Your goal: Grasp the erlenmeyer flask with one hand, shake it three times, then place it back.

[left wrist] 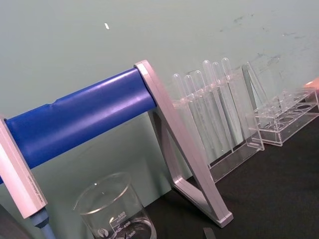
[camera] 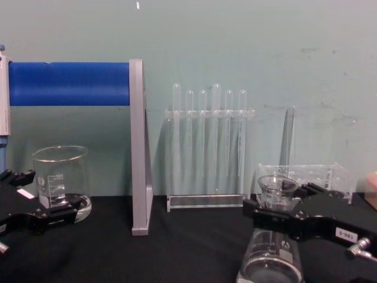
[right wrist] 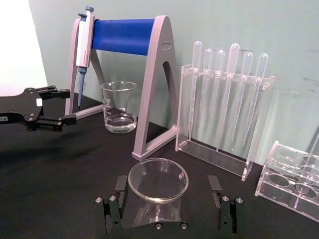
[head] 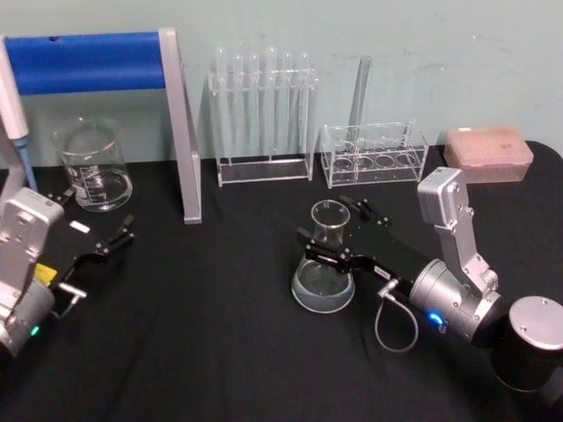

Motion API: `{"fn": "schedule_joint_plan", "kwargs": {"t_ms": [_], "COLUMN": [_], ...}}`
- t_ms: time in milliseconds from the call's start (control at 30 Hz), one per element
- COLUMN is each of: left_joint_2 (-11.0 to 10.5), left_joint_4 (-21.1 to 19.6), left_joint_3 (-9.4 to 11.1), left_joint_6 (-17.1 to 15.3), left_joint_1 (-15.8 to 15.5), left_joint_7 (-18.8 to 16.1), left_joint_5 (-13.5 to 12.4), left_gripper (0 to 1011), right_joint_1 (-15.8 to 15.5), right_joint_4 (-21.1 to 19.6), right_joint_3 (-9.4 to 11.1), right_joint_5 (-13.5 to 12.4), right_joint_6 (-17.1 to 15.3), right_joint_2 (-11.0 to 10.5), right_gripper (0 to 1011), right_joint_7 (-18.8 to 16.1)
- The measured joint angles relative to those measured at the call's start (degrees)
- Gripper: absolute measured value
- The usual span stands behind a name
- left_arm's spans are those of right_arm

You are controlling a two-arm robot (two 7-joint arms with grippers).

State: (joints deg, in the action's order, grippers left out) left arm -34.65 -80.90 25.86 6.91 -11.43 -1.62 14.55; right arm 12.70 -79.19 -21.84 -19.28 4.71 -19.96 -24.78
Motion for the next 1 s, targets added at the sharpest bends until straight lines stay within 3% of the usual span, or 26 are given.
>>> {"fn": "schedule_joint_plan", "kwargs": {"t_ms": [700,900,1000], "left_joint_2": [0.0,0.0,0.0], "left_joint_4": [0.0,0.0,0.0], "left_joint_3": [0.0,0.0,0.0], "left_joint_6": [0.0,0.0,0.0], "left_joint_1": [0.0,0.0,0.0], "left_joint_7": [0.0,0.0,0.0], "left_joint_5": [0.0,0.0,0.0], "left_gripper": [1001,1001,1001], "right_joint_1": [0.0,0.0,0.0], "right_joint_4": [0.1,0.1,0.1], "right_joint_3": [0.1,0.1,0.1], "right_joint_5": [0.1,0.0,0.0], "right_joint_6": [0.0,0.0,0.1], "right_joint_2": [0.2,0.2,0.2], "right_gripper": [1000,882,776], "right_joint_7": [-0.2,-0.1,-0.1]}}
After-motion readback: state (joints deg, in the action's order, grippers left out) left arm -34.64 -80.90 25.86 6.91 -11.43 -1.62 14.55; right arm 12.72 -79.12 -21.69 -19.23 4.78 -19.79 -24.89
